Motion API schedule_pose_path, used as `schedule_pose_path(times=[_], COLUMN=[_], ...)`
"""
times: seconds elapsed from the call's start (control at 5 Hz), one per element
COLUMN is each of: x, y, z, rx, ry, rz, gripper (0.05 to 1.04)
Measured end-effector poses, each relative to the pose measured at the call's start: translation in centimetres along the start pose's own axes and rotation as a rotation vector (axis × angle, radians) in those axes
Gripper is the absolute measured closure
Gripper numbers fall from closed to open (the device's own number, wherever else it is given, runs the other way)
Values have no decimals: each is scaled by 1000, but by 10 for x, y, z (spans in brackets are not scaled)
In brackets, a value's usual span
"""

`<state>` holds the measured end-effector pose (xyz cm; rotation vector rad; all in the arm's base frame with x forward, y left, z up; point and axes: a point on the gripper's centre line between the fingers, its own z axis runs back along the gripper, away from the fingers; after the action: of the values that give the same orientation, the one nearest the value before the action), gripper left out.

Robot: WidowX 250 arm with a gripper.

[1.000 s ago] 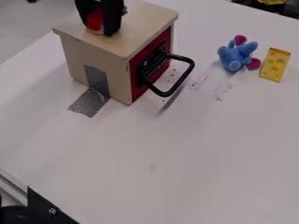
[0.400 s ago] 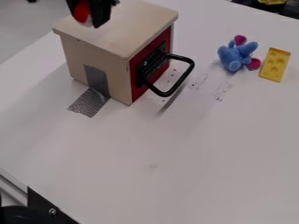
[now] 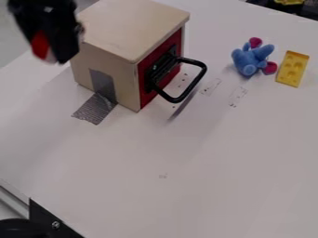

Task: Move the red thing to the lower side of the table

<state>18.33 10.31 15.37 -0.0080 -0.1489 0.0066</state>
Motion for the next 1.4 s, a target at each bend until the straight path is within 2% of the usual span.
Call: schedule_pose_path(times=[0.2, 0.4, 0.6, 0.8, 1.0, 1.2, 1.4], x=[-32, -34, -36, -35, -38, -40, -42], y=[-8, -5, 3, 0, -5, -6, -8], z=[-20, -54, -93, -121, -139, -141, -135], rx=[-42, -41, 1, 24, 32, 51, 48], ry=[-17, -8, 35, 86, 137, 149, 159], rz=[46, 71, 86, 104, 112, 127, 136], gripper=[518, 518, 518, 519, 519, 465, 169])
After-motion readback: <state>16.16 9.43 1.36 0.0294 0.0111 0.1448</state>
